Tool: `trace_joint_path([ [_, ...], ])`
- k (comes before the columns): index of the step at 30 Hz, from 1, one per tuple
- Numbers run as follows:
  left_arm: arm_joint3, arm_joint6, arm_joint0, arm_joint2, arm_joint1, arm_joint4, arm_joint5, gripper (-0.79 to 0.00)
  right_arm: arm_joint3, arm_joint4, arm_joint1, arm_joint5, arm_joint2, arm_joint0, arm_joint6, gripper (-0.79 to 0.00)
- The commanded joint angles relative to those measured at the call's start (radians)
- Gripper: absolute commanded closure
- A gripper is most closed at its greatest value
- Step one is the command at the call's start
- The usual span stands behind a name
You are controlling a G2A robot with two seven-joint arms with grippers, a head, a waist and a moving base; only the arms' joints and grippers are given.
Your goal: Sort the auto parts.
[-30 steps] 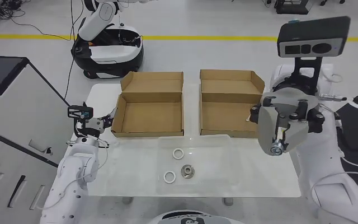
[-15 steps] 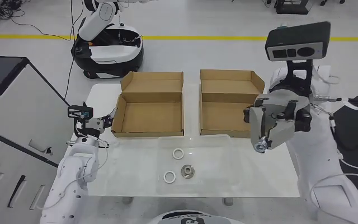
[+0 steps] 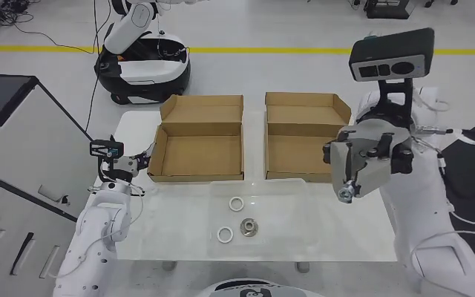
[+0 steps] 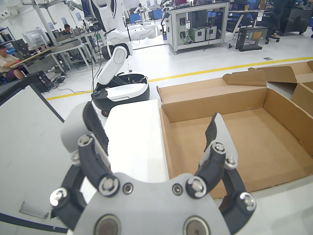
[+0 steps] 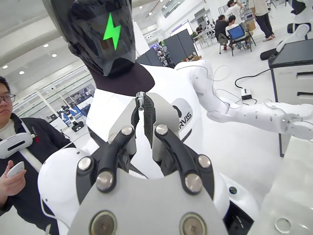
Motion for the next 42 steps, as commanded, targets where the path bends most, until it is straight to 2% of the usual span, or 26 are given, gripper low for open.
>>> trace_joint_path([
  [1,0.0,0.0,0.0,0.0,0.0,0.0,0.0,-0.785,-0.001,0.027,-0.003,-0.004,-0.003,-0.005,-0.006,0.0],
  [8,0.0,0.0,0.0,0.0,0.0,0.0,0.0,-0.785,-0.004,0.065,-0.013,-0.013,-0.019,-0.006,-0.017,0.0],
  [12,0.0,0.0,0.0,0.0,0.0,0.0,0.0,-0.785,0.0,-0.014,-0.012,0.009,-0.026,0.007,-0.015,0.0],
  [19,0.0,0.0,0.0,0.0,0.0,0.0,0.0,-0.785,0.001,-0.067,-0.015,0.024,-0.039,0.019,-0.021,0.0],
  [34,0.0,0.0,0.0,0.0,0.0,0.0,0.0,-0.785,-0.013,0.13,-0.041,-0.032,-0.063,-0.005,-0.025,0.0],
  [42,0.0,0.0,0.0,0.0,0.0,0.0,0.0,-0.785,-0.018,0.14,-0.044,-0.03,-0.066,-0.001,-0.014,0.0],
])
